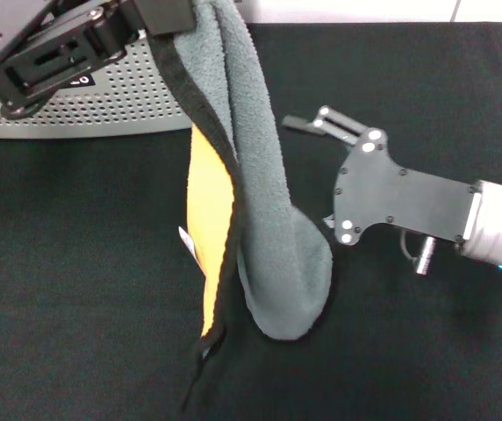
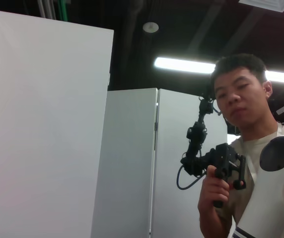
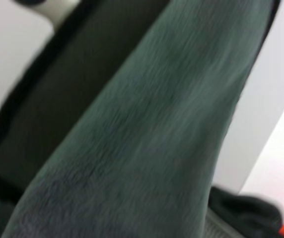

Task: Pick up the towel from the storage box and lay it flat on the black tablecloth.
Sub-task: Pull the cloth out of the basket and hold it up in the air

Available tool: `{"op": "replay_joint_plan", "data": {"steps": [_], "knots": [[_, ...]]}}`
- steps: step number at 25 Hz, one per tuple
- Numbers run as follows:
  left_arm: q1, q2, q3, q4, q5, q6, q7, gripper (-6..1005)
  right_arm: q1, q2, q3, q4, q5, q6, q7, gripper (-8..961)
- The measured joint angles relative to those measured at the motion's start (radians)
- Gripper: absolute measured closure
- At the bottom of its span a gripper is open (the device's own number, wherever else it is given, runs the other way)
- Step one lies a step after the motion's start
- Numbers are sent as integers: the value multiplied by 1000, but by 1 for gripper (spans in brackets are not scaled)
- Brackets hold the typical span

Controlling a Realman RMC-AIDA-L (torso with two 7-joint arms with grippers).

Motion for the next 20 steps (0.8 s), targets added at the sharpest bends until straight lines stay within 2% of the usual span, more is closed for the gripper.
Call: {"op": "replay_joint_plan", "data": {"steps": [11,20], "knots": [[19,0,0,-2,-2,-1,17,946,-93,0,-31,1,142,-93,-221,82],[39,-1,0,-3,-4,-2,34,943,-125,0,-55,7,237,-122,-335,82]]}}
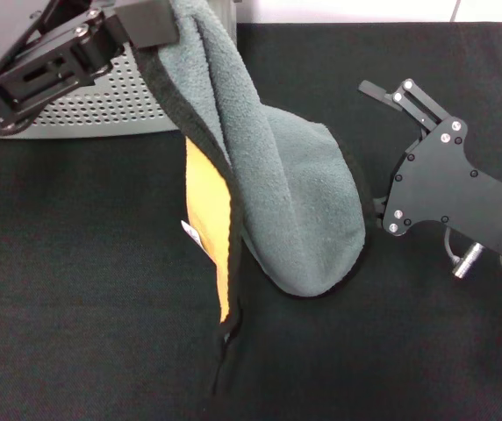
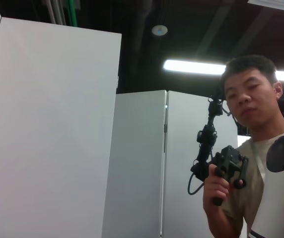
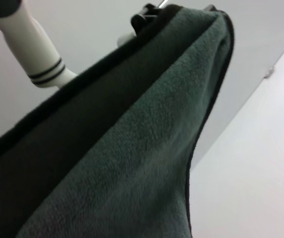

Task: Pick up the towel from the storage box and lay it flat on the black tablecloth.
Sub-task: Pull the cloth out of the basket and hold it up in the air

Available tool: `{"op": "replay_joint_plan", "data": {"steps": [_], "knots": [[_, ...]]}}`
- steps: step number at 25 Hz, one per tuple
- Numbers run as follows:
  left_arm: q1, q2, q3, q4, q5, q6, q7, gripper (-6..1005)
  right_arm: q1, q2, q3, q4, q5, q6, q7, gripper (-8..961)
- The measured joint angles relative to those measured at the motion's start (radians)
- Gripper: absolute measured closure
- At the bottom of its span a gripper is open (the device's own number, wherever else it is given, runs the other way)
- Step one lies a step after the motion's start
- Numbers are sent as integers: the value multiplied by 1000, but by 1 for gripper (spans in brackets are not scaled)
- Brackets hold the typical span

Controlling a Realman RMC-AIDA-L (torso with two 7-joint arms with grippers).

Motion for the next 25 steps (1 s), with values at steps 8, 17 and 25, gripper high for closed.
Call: {"op": "replay_joint_plan", "data": {"steps": [8,17,25], "knots": [[4,-3,-14,-16,0,0,9,941,0,0,-30,5,-1,11,-11,159],[5,-4,-23,-27,9,0,9,939,-2,0,-53,0,4,10,-55,384],[17,-4,-23,-27,10,2,9,937,-6,0,-49,4,63,13,-119,584]]}}
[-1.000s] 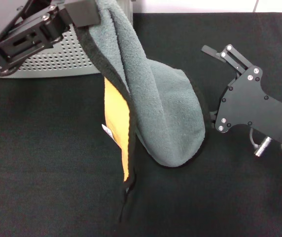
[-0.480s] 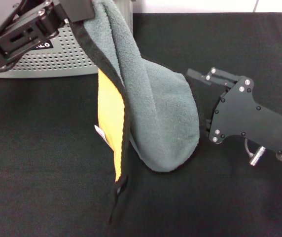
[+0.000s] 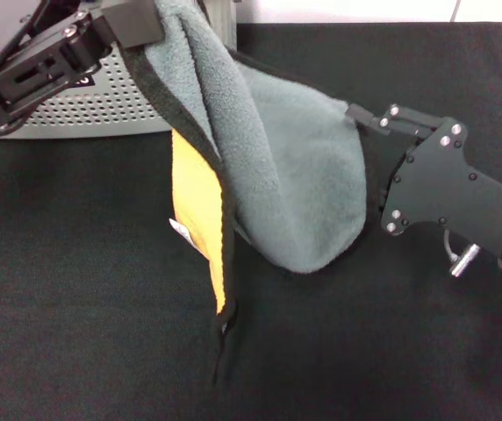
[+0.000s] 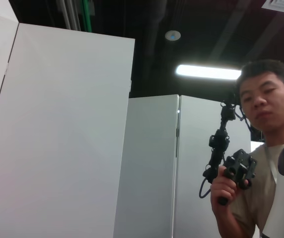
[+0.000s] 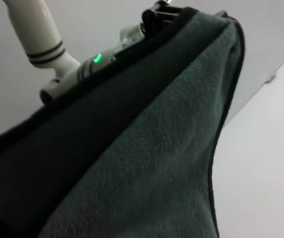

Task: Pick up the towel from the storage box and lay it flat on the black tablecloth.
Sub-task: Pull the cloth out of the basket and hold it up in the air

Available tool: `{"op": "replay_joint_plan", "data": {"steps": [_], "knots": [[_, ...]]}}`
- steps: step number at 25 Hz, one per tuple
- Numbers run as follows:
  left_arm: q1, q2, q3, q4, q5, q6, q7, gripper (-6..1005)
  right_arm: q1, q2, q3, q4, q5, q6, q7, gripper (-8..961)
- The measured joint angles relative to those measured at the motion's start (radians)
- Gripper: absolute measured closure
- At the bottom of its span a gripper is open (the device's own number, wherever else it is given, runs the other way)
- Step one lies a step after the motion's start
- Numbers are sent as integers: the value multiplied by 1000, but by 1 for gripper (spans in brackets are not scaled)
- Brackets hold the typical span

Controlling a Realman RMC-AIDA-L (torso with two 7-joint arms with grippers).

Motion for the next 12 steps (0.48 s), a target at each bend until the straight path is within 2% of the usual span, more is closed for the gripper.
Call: {"op": "replay_joint_plan", "data": {"steps": [12], "knots": [[11,-2,0,1,-2,0,1,934,-31,0,0,-7,102,-23,-92,581]]}}
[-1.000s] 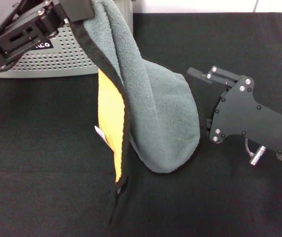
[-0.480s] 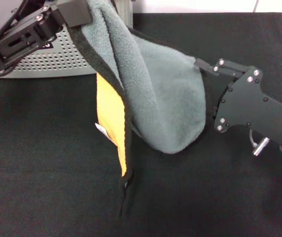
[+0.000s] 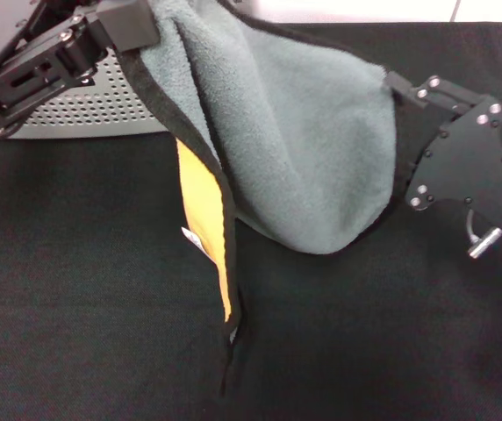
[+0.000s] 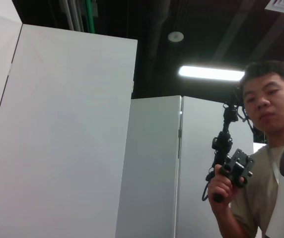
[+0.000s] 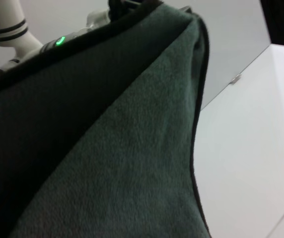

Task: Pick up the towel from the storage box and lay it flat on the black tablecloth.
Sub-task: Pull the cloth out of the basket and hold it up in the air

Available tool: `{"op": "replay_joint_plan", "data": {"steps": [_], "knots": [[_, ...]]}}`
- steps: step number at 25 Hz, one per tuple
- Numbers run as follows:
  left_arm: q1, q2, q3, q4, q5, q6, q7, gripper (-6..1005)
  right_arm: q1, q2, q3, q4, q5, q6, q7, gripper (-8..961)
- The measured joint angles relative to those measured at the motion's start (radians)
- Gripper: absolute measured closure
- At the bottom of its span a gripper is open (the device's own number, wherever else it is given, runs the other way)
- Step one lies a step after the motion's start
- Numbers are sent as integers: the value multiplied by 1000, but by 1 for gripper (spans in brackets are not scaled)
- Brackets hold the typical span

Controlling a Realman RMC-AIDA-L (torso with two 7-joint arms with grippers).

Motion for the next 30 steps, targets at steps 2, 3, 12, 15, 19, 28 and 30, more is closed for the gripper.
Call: {"op": "replay_joint_plan", "data": {"steps": [2,3,12,15,19,28,30], "knots": [[1,0,-2,0,0,0,4,934,-7,0,-1,6,8,-24,-32,581],[2,0,-3,0,0,0,7,933,-13,0,-1,11,11,-44,-61,581],[1,1,-3,-43,-3,-1,36,931,-28,0,-110,65,21,-166,-380,578],[-1,1,-20,-62,-2,-1,44,930,-28,0,-172,72,21,-140,-531,577],[-1,2,-29,-84,1,-2,46,929,-30,0,-201,73,45,-127,-568,578],[4,5,-29,-94,2,-2,48,927,-40,0,-193,75,107,-182,-471,578],[4,6,-29,-96,2,-2,48,927,-41,0,-189,75,116,-187,-471,577]]}}
